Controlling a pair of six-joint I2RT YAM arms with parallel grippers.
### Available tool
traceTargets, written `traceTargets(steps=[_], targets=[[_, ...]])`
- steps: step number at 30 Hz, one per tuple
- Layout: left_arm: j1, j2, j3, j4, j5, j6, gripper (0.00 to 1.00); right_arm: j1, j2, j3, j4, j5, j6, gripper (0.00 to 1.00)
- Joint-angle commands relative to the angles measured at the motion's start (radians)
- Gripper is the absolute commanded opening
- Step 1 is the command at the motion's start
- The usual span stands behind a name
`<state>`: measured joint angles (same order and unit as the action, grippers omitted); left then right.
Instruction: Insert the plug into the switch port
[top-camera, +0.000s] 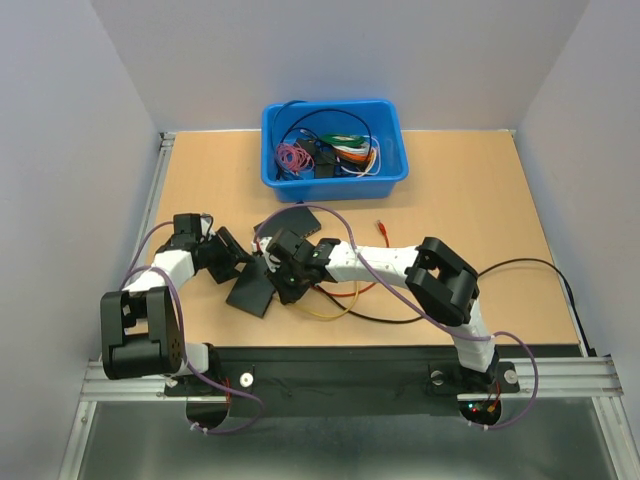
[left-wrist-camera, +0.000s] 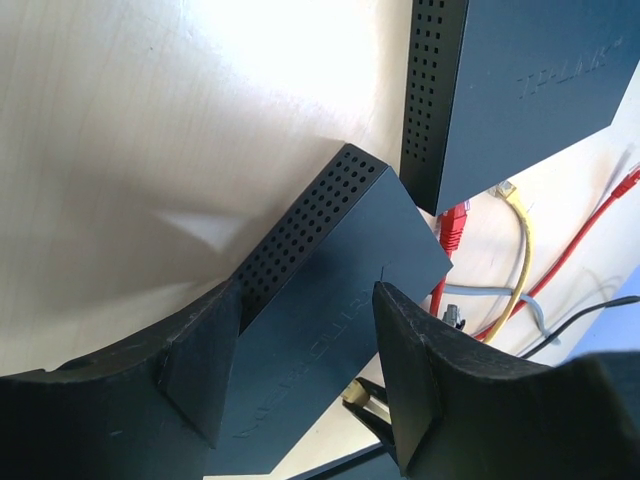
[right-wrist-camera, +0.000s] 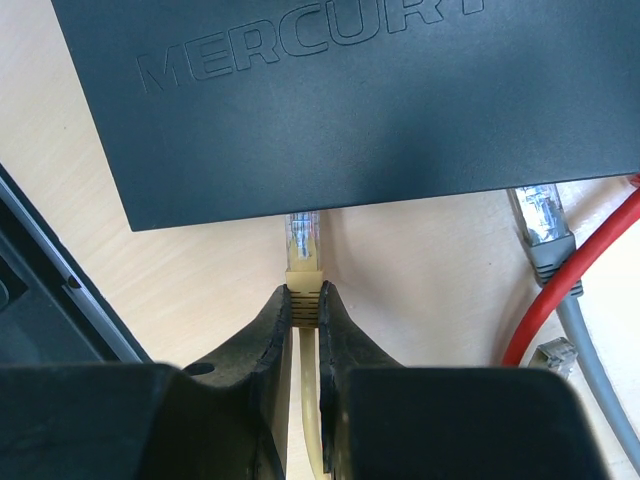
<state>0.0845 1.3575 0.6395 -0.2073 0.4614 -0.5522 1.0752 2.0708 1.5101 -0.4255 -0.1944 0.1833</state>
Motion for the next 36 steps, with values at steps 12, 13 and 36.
traceTargets(steps=[12, 13, 36], targets=[[-0.015, -0.038, -0.035, 0.003, 0.017, -0.043, 0.65, 0.019, 0.008, 0.055, 0.03, -0.019, 0.031, 0.0], [-0.015, -0.04, -0.035, 0.005, 0.016, -0.043, 0.65, 0.02, 0.008, 0.055, 0.03, -0.02, 0.034, 0.01], [-0.04, -0.009, -0.035, 0.008, -0.003, -0.041, 0.64, 0.037, 0.054, 0.133, 0.021, 0.065, 0.067, 0.0]])
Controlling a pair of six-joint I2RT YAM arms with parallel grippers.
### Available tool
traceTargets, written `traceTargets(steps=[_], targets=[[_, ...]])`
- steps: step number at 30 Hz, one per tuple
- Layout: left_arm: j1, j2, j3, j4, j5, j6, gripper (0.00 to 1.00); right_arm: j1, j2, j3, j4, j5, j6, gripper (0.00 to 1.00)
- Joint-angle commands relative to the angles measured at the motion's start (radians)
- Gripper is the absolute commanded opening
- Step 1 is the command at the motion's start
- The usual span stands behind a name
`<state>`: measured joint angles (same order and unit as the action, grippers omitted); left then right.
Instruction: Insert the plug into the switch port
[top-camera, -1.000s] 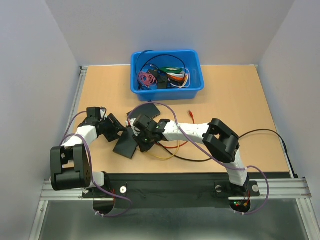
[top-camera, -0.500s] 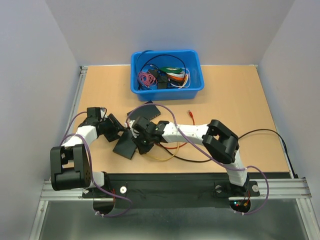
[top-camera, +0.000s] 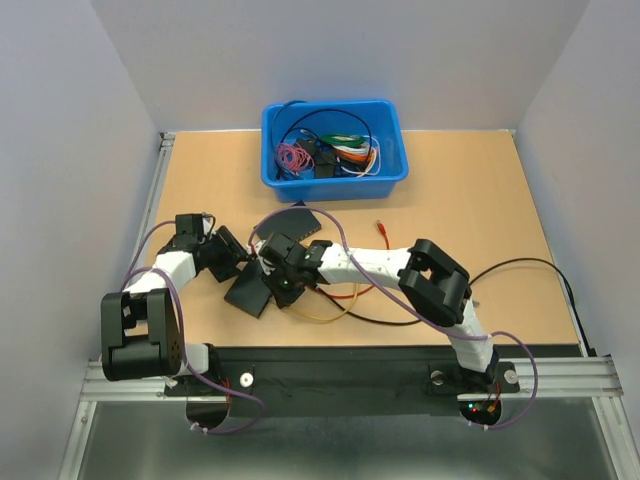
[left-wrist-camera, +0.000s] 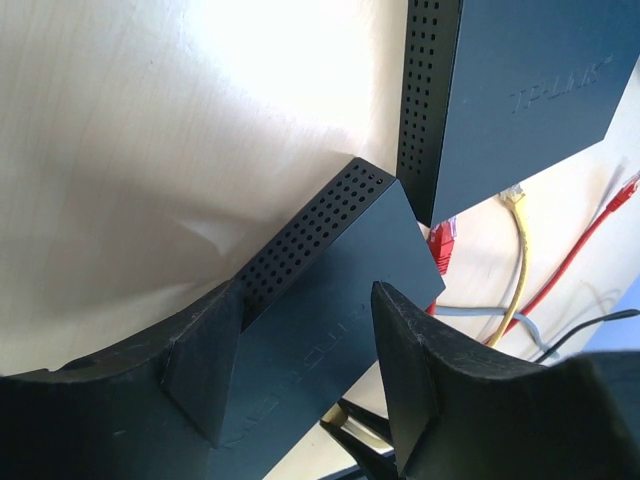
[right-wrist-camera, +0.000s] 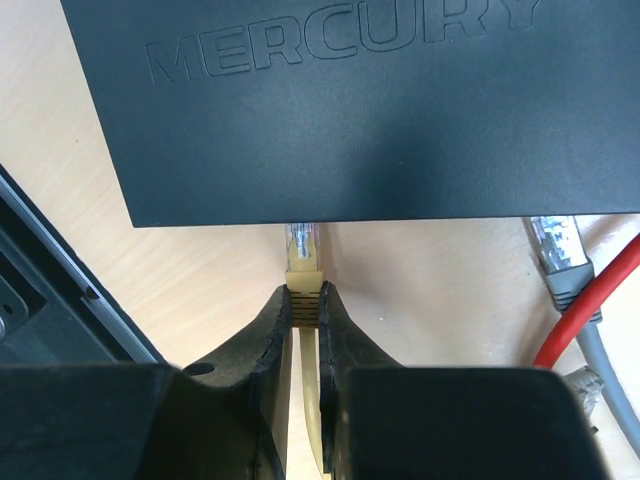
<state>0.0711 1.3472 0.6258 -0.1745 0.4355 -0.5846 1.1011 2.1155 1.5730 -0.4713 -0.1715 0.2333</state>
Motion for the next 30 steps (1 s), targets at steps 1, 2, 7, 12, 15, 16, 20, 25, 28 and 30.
traceTargets(steps=[1, 2, 7, 12, 15, 16, 20, 25, 28, 30], targets=[[-0.033, 0.001, -0.021, -0.026, 0.02, -0.011, 0.64, 0.009, 0.009, 0.081, 0.066, 0.043, 0.018, 0.0], [-0.036, 0.006, -0.021, -0.028, 0.016, -0.011, 0.64, 0.009, 0.009, 0.085, 0.068, 0.044, 0.018, 0.0], [-0.037, 0.021, -0.018, -0.036, 0.002, -0.014, 0.64, 0.009, 0.001, 0.111, 0.068, 0.043, 0.02, 0.0], [-0.039, 0.03, -0.031, -0.023, 0.014, -0.024, 0.64, 0.013, 0.023, 0.124, 0.069, 0.026, 0.023, 0.0], [-0.039, 0.035, -0.038, -0.014, 0.025, -0.032, 0.63, 0.019, 0.038, 0.136, 0.069, 0.017, 0.024, 0.0], [-0.039, 0.038, -0.04, -0.011, 0.026, -0.034, 0.63, 0.02, 0.043, 0.137, 0.069, 0.015, 0.023, 0.0], [-0.039, 0.046, -0.041, -0.008, 0.032, -0.034, 0.63, 0.032, 0.047, 0.137, 0.071, 0.03, 0.018, 0.0], [-0.04, 0.049, -0.054, 0.003, 0.048, -0.04, 0.62, 0.037, 0.029, 0.105, 0.105, 0.089, 0.02, 0.0], [-0.039, 0.046, -0.055, 0.003, 0.049, -0.04, 0.62, 0.037, 0.012, 0.096, 0.123, 0.147, 0.027, 0.0], [-0.044, 0.043, -0.055, 0.001, 0.049, -0.041, 0.62, 0.037, 0.001, 0.093, 0.132, 0.2, 0.031, 0.0]])
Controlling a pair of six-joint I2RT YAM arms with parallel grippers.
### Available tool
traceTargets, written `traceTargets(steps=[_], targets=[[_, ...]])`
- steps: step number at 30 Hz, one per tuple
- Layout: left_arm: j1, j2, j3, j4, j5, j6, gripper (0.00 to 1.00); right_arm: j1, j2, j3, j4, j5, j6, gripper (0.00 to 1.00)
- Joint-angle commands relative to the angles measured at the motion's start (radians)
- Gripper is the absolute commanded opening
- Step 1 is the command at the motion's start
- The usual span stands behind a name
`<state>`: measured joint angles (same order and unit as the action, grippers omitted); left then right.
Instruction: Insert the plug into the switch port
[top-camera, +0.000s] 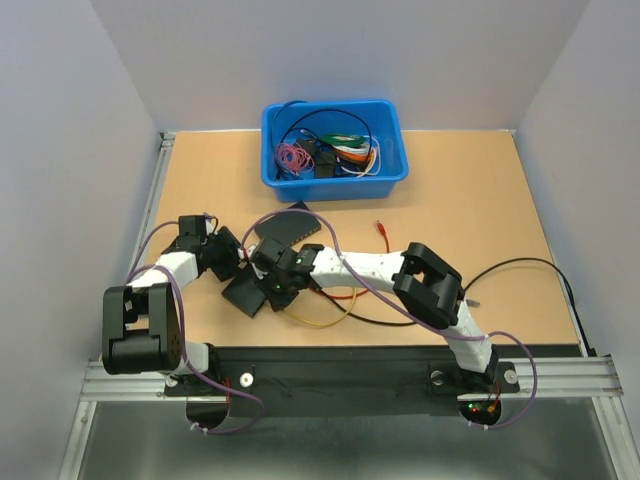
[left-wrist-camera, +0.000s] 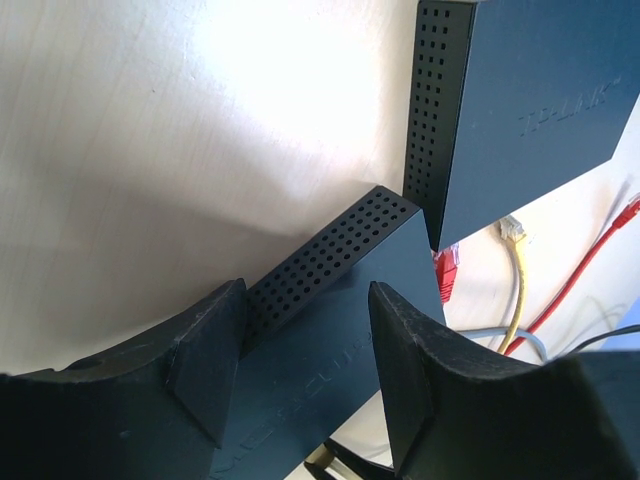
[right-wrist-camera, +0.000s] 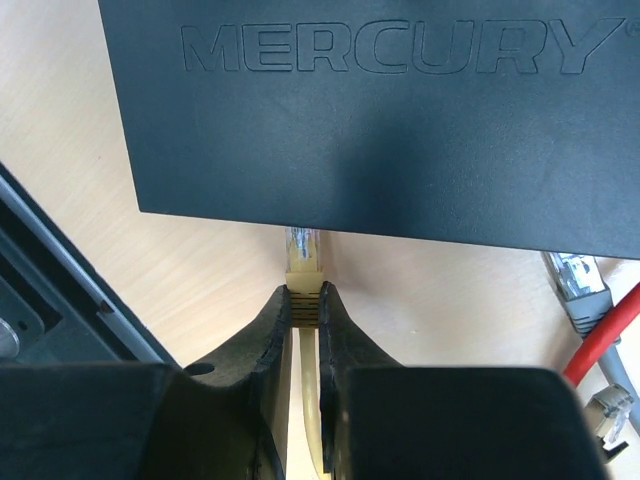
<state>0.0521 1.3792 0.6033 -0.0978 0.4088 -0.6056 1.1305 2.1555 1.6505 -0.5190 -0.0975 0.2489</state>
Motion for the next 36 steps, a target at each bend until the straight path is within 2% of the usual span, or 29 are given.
traceTargets(steps=[1, 12, 19, 36], targets=[[-0.026, 0.012, -0.033, -0.079, 0.078, -0.022, 0.62, 0.008, -0.042, 0.014, 0.185, 0.14, 0.013, 0.0], [-0.044, 0.011, -0.03, -0.092, 0.076, -0.022, 0.62, 0.008, -0.034, 0.035, 0.192, 0.34, 0.026, 0.0], [-0.047, 0.015, -0.03, -0.092, 0.071, -0.025, 0.62, 0.008, -0.017, 0.068, 0.192, 0.259, 0.015, 0.0], [-0.049, 0.035, -0.028, -0.105, 0.045, -0.033, 0.62, 0.009, 0.015, 0.173, 0.191, 0.202, 0.029, 0.0]])
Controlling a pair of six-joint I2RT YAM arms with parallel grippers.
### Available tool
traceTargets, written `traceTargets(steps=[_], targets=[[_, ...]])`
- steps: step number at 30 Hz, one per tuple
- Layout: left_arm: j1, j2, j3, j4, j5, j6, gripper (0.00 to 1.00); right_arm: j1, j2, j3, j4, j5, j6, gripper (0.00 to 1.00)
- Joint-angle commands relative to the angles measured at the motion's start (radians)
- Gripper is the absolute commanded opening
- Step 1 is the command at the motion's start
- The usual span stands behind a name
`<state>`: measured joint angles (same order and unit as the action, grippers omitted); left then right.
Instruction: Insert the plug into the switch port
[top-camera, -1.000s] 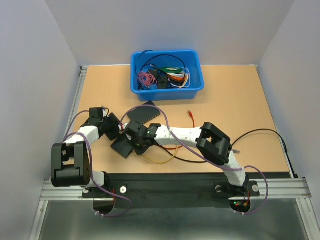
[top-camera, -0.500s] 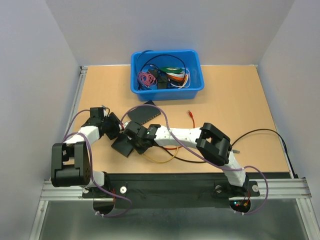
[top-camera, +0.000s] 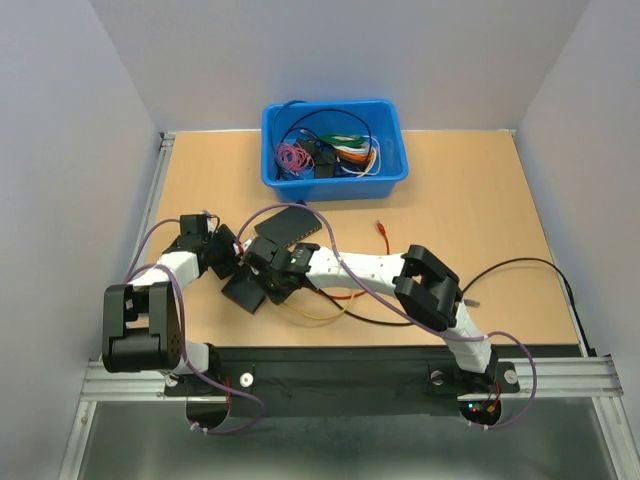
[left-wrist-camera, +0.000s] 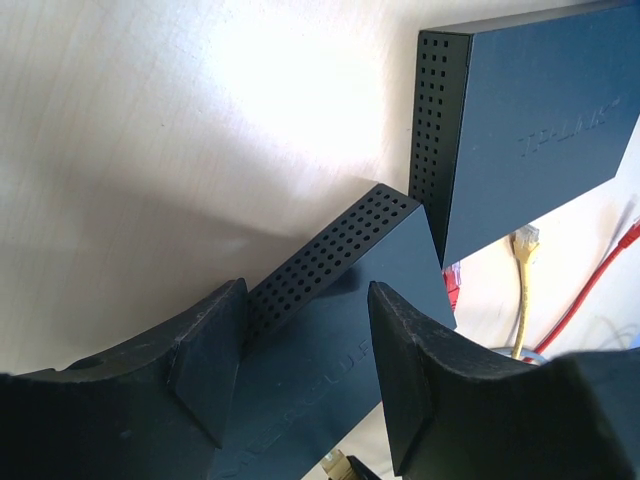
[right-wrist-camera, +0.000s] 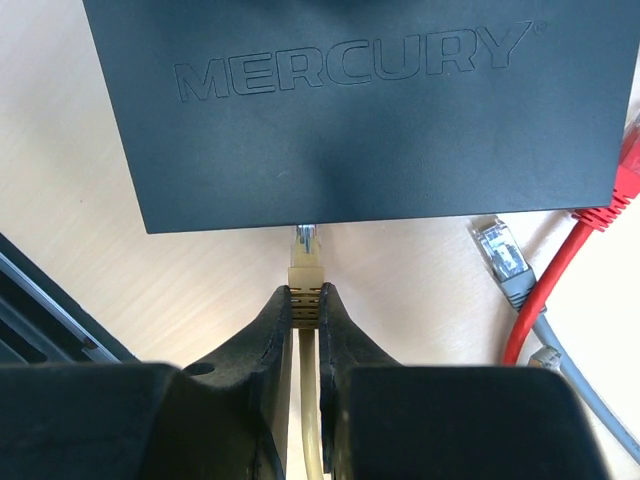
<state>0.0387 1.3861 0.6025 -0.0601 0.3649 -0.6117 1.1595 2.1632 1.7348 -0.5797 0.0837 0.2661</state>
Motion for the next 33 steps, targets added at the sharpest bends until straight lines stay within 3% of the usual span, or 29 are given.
traceTargets(steps=[1, 10, 15, 24, 33], targets=[[-0.036, 0.03, -0.027, -0.144, 0.089, -0.026, 0.62, -0.018, 0.009, 0.086, 0.251, 0.016, 0.012, 0.0], [-0.036, 0.041, -0.027, -0.138, 0.092, -0.023, 0.62, -0.015, 0.012, 0.062, 0.256, -0.018, 0.015, 0.0], [-0.036, 0.042, -0.03, -0.136, 0.095, -0.025, 0.62, -0.014, 0.0, 0.034, 0.268, 0.079, 0.027, 0.0], [-0.036, 0.064, -0.043, -0.119, 0.129, -0.025, 0.61, -0.014, -0.023, -0.121, 0.438, 0.132, 0.024, 0.0], [-0.066, 0.067, -0.046, -0.126, 0.149, -0.026, 0.61, -0.014, 0.0, -0.13, 0.501, 0.18, 0.053, 0.01]])
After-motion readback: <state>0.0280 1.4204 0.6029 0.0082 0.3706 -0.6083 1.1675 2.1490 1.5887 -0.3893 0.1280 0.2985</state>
